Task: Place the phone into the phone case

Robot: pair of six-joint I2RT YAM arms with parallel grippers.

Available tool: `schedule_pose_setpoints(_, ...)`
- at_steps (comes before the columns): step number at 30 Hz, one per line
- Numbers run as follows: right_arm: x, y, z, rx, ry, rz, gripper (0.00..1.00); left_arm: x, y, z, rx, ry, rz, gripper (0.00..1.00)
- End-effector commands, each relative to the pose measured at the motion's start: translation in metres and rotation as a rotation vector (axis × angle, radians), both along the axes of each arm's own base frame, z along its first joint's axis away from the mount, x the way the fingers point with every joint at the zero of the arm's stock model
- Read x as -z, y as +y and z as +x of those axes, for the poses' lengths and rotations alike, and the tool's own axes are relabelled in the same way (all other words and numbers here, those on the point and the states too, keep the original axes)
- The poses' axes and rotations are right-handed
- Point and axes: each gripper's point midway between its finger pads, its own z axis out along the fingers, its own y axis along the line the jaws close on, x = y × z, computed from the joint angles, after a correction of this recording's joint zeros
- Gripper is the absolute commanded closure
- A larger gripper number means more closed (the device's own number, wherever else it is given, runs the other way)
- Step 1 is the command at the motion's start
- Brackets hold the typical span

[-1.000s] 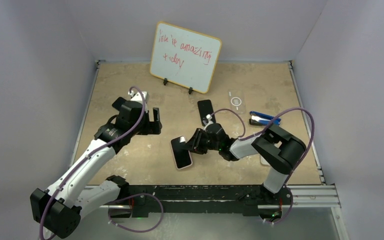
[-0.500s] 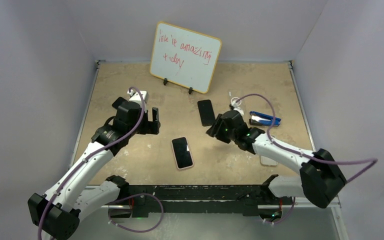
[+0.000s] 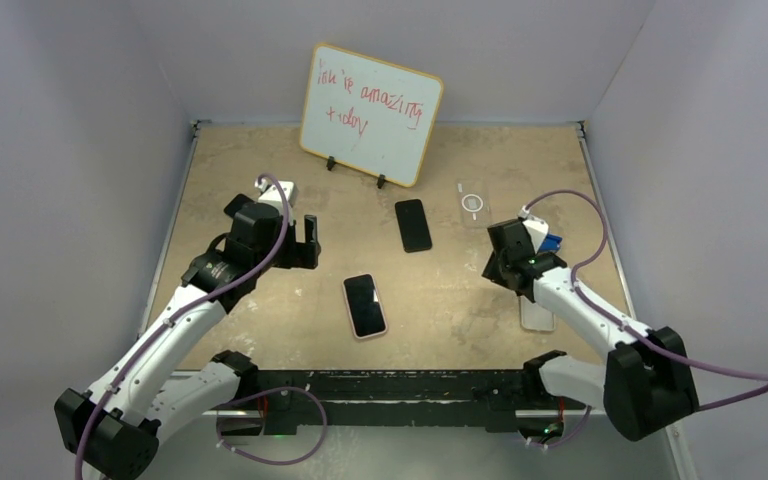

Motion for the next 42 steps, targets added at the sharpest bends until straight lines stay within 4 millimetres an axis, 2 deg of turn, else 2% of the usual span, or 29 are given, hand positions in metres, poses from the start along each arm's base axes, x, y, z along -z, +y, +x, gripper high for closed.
schedule_pose_setpoints(1, 0.020, -0.036, -0.004, 0.000, 0.105, -0.135, 0.55, -0.010, -0.003, 0.004, 0.018, -0.051, -0.013, 0.12)
schedule_pose_setpoints(7, 0.027, -0.049, 0.003, 0.035, 0.148, -0.108, 0.57, -0.010, -0.001, 0.004, 0.011, -0.054, -0.011, 0.12)
schedule_pose_setpoints(11, 0.030, -0.062, 0.005, 0.073, 0.174, -0.106, 0.53, -0.011, -0.001, 0.004, 0.011, -0.056, -0.012, 0.12)
schedule_pose_setpoints(20, 0.044, -0.061, 0.009, 0.033, 0.233, -0.053, 0.56, -0.011, -0.001, 0.004, 0.011, -0.056, -0.012, 0.12)
schedule_pose_setpoints(28, 0.046, -0.051, 0.015, -0.044, 0.229, -0.015, 0.86, -0.011, 0.000, 0.004, 0.008, -0.058, -0.011, 0.12)
schedule_pose_setpoints(31, 0.043, -0.036, 0.016, -0.109, 0.207, 0.045, 0.99, -0.010, -0.001, 0.005, 0.008, -0.055, -0.009, 0.12)
schedule_pose_setpoints(37, 0.028, -0.006, 0.011, -0.190, 0.158, 0.158, 1.00, -0.007, -0.002, 0.005, 0.009, -0.046, -0.007, 0.12)
schedule_pose_setpoints(42, 0.011, 0.041, 0.010, -0.303, 0.100, 0.221, 1.00, -0.007, -0.001, 0.006, 0.004, -0.045, -0.006, 0.12)
